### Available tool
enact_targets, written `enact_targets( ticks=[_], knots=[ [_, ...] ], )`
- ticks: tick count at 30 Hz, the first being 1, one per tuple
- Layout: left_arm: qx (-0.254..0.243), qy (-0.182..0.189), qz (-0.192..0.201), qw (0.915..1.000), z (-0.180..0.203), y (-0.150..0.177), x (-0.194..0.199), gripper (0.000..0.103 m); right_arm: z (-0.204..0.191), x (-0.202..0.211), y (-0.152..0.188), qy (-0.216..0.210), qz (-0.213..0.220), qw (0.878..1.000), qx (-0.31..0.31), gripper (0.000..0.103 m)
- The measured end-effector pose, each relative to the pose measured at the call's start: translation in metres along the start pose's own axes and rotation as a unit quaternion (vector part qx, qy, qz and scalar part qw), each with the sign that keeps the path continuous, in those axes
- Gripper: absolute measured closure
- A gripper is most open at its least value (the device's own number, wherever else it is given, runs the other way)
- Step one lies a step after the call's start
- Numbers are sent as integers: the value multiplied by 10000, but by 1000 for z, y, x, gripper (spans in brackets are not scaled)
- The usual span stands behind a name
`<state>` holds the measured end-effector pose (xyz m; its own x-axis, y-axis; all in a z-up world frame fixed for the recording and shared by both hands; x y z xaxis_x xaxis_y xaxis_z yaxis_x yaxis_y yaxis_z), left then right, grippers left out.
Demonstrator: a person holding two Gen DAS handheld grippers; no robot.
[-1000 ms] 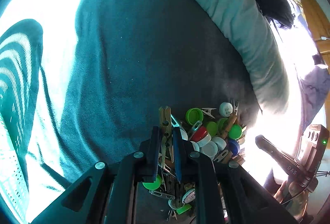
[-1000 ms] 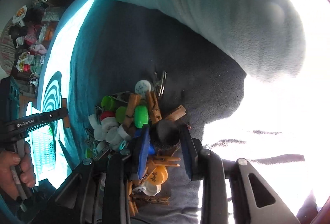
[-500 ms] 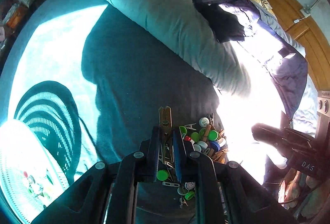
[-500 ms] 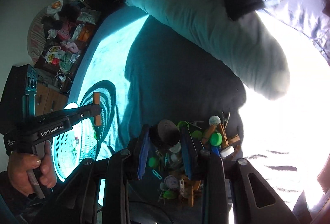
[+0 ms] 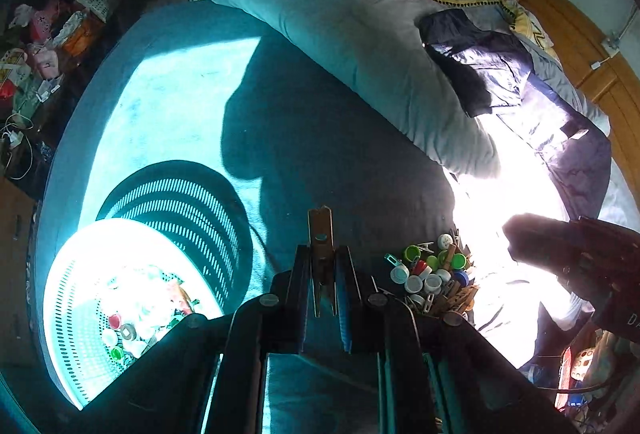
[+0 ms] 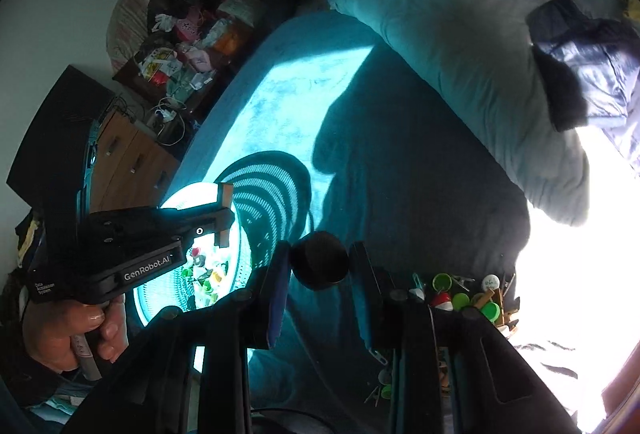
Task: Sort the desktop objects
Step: 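Carry the clothespin and the black cap over the teal basket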
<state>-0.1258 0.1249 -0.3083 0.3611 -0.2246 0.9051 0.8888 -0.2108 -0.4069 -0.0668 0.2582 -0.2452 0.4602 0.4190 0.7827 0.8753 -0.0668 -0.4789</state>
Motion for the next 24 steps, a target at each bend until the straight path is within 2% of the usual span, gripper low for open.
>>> enact_targets(
  ticks=[6,14,24],
  knots=[
    [261,-168,137,9994,-52,8,22,90,-66,-17,-12,-245,-61,9989,389,75],
    [530,-375,235,9976,-112,19,45,90,-141,-44,-12,-566,-293,9946,816,75],
    [808,-589,258,9947,-178,39,68,90,-213,-71,-17,-842,-470,9871,1279,75]
  ],
)
Point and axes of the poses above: each gripper's, at about its wrist camera, not at the fingertips, and x roughly against the way its jaws point, z to its right, y to its underside, the point moved 6 cm from there along -x, roughly the way its jaws point, and after that the axes turned 2 degrees about x, right-handed, at the moved point
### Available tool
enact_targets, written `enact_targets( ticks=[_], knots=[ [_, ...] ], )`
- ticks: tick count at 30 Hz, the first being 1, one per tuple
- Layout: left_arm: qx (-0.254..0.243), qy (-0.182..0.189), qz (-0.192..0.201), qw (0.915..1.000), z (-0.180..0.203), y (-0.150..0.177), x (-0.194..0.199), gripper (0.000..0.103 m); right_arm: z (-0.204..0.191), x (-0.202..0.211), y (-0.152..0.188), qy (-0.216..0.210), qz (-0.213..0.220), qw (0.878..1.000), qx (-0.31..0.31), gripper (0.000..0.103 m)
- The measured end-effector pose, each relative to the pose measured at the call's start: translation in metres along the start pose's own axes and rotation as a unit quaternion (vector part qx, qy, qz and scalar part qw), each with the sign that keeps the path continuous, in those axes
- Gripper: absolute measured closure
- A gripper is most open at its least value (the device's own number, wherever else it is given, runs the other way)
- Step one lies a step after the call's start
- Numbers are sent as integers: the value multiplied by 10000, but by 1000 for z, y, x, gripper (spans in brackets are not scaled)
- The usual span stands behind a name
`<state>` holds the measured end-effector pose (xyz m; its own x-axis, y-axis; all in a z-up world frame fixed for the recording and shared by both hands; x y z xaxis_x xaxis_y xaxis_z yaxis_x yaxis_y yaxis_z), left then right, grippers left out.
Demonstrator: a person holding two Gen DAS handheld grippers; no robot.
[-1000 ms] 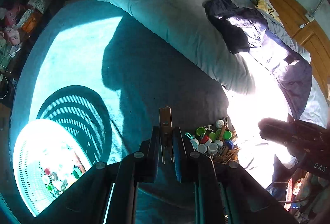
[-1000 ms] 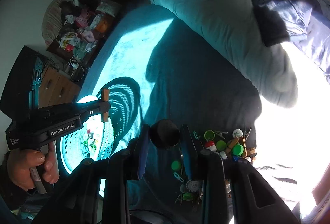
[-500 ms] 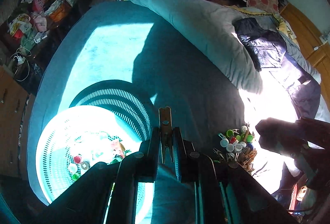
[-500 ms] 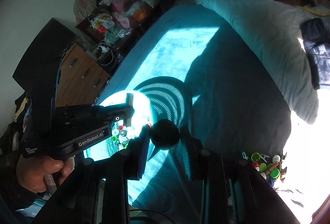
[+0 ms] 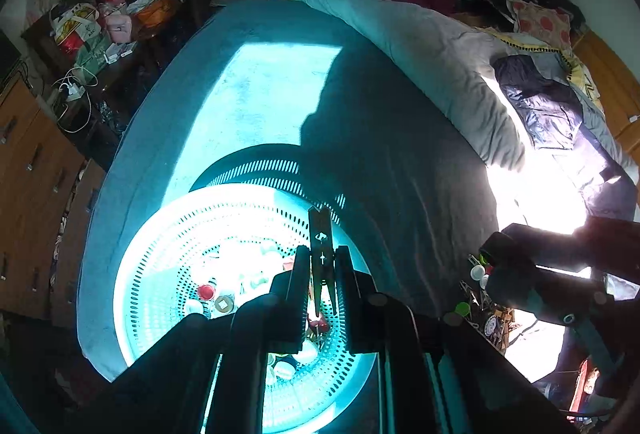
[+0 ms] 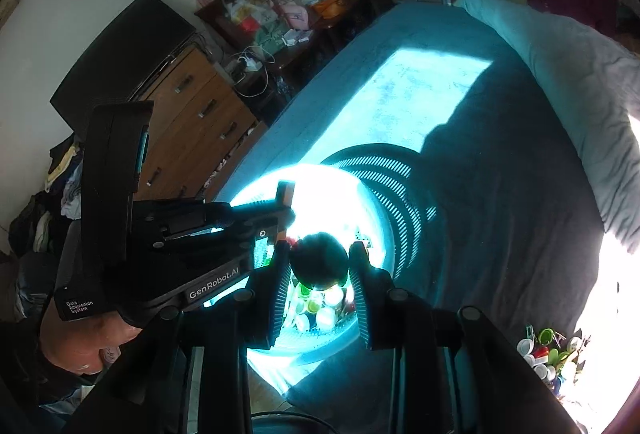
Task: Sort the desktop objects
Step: 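Carry the clothespin and the black cap over the teal basket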
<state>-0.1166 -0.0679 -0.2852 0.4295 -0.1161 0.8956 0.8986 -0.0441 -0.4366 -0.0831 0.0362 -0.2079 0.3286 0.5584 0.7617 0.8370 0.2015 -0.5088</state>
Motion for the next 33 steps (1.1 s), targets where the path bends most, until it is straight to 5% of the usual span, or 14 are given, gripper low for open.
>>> enact_targets(
  ticks=[12,33],
  knots=[
    [251,-117,-113,9996,-54,6,5,90,-41,-32,-18,-188,-173,9993,285,75],
    [304,-124,-376,9988,-72,16,-7,90,-49,-52,-13,-312,-340,9986,266,75]
  ],
)
Point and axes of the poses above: each gripper's, at about its wrist camera, not at the fingertips, and x roughly against the way its jaws point, z to its right, y to its underside, the point moved 6 cm from there along -x, roughly the way its jaws point, and after that the axes turned 2 degrees about x, right-handed, at the moved point
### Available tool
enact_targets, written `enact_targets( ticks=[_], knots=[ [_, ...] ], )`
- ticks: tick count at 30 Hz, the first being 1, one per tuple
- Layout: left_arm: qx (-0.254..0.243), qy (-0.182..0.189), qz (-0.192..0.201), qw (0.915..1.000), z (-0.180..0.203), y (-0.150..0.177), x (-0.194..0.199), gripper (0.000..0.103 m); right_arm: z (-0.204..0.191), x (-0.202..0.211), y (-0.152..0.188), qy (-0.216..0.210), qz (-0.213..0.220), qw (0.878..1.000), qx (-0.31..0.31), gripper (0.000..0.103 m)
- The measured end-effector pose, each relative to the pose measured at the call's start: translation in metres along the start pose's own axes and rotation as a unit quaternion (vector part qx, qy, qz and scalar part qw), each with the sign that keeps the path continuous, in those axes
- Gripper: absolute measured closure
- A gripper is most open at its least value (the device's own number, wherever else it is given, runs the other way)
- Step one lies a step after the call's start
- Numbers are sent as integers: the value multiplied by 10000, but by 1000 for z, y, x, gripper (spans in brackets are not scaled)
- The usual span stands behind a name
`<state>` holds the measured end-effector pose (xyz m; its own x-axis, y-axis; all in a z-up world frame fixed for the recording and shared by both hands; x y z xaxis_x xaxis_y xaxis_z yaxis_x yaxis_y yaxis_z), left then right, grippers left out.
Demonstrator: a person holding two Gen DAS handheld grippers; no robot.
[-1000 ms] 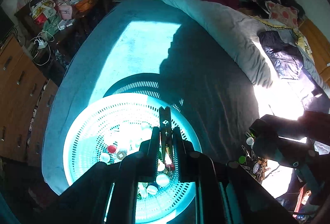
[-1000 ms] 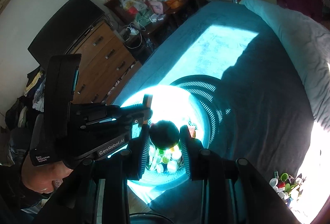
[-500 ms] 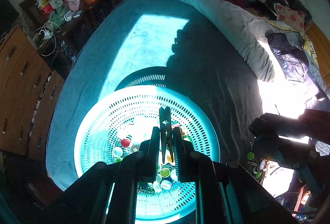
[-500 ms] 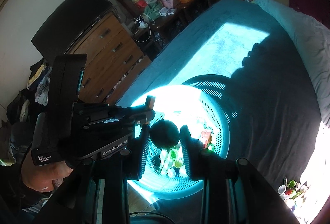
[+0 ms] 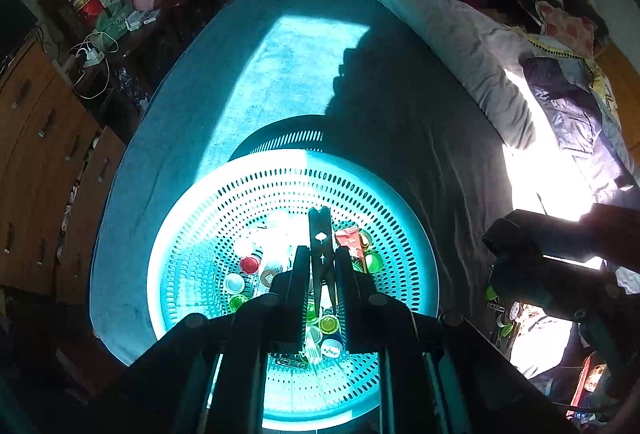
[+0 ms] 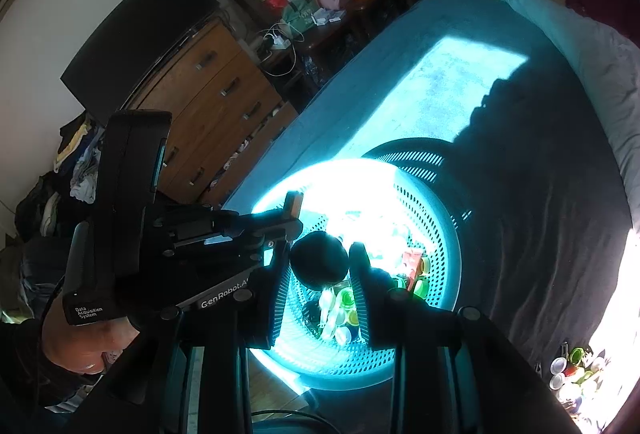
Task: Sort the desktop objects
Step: 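Carry the clothespin and the black cap over the teal basket, then open both tools to drop the clothespin and black cap into the basket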
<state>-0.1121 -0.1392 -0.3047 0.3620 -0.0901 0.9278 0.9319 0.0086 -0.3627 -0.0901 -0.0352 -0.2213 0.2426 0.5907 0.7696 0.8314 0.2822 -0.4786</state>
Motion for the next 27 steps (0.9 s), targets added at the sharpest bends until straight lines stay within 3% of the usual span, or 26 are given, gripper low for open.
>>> enact_targets(
  ticks=[17,21,27],
  knots=[
    [45,-23,-263,9996,-1,16,-16,90,0,-9,9,-33,-102,9999,-82,73],
    [72,-128,-379,9992,-4,22,-24,63,3,-10,9,-98,-77,9996,-250,67],
    [88,-192,-345,9992,-7,21,-25,62,7,-9,10,-50,-28,9995,-319,66]
  ],
)
Point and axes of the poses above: each gripper's, at about its wrist camera, not at the fingertips, and x roughly against the way its jaws point, z to its right, y to its underside, the point moved 6 cm from there along -x, roughly the way its jaws point, and after that the axes turned 2 degrees about x, right-handed, at the moved point
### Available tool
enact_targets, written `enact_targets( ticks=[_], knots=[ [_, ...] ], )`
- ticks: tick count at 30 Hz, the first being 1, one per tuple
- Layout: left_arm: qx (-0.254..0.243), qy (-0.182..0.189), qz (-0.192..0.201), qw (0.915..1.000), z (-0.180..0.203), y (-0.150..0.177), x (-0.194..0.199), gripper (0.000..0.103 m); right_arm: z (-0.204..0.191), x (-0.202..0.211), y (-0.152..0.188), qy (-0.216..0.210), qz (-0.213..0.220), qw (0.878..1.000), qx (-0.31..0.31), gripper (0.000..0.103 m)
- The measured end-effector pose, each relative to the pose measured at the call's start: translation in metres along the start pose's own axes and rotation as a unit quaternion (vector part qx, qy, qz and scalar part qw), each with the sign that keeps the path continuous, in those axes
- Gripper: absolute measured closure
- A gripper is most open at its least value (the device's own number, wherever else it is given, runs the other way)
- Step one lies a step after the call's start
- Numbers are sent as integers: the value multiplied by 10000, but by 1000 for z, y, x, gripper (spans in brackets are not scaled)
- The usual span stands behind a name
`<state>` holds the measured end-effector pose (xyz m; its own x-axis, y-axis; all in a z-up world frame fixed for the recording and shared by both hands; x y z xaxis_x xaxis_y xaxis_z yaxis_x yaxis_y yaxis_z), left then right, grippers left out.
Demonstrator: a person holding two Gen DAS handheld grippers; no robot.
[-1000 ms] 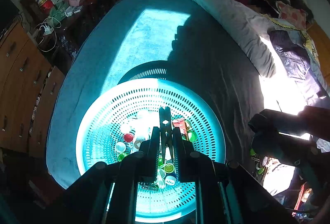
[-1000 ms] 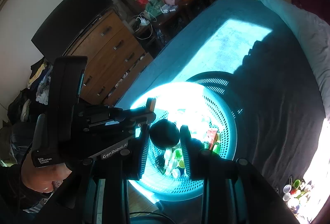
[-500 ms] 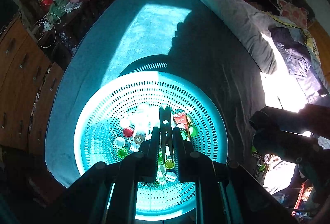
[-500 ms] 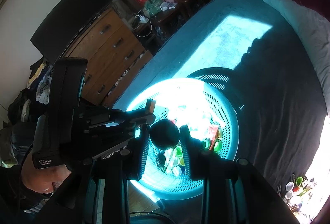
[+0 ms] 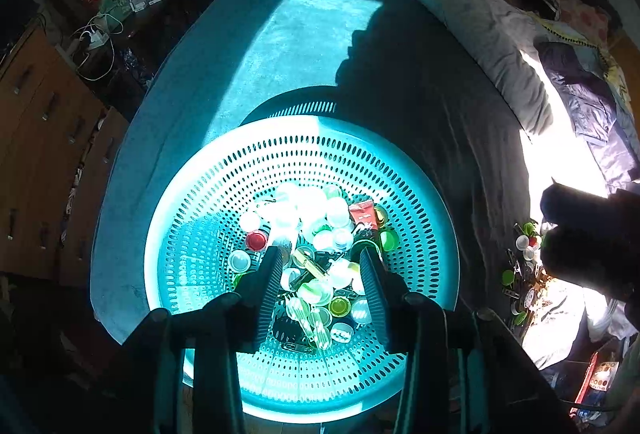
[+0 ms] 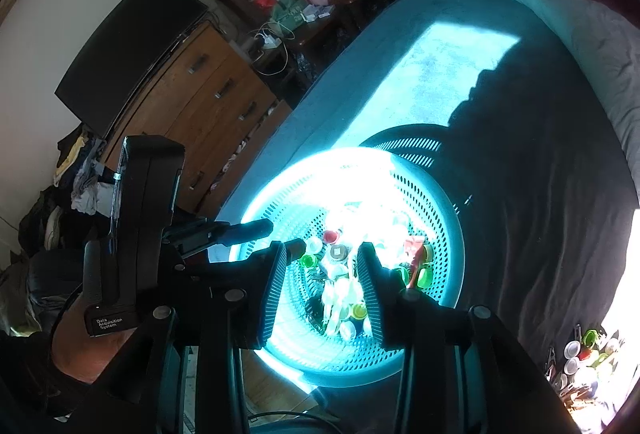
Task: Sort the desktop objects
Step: 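Open both tools to drop the clothespin and black cap into the basket, then move both tools from the basket back over the pile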
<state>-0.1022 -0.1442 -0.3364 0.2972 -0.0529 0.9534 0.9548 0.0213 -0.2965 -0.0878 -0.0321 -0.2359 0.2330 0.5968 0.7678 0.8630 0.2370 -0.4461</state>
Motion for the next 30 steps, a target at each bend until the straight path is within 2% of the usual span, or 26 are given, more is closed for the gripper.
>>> enact_targets(
  ticks=[6,9,13,15,22,27,30],
  knots=[
    [6,-11,-4,10000,1,-1,-1,62,2,2,3,14,14,10000,-46,60],
    [-22,20,-49,10000,5,0,-4,62,5,3,6,10,16,9999,-103,54],
    [-146,118,-155,9997,19,4,-12,62,12,0,18,4,-157,9997,-159,45],
    [-261,139,-241,9993,30,7,-20,62,19,-2,30,-10,-269,9994,-220,45],
    [-975,349,-572,9930,109,24,-52,62,76,11,105,163,-487,9947,-889,44],
    [-1559,689,-942,9808,186,48,-79,61,140,40,182,513,-530,9823,-1722,42],
    [-1560,1002,-1393,9727,223,72,-106,61,176,61,227,716,-556,9714,-2194,41]
  ],
)
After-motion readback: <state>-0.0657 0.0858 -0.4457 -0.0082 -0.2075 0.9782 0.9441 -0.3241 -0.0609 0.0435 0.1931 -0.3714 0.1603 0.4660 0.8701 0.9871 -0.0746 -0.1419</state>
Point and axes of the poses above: each gripper's, at about its wrist camera, not at the fingertips, and x roughly against the way its jaws point, z to its right, y to its underside, the point moved 6 cm from there along -x, roughly the way its jaws point, and after that the axes turned 2 degrees about x, right-handed, at the moved point
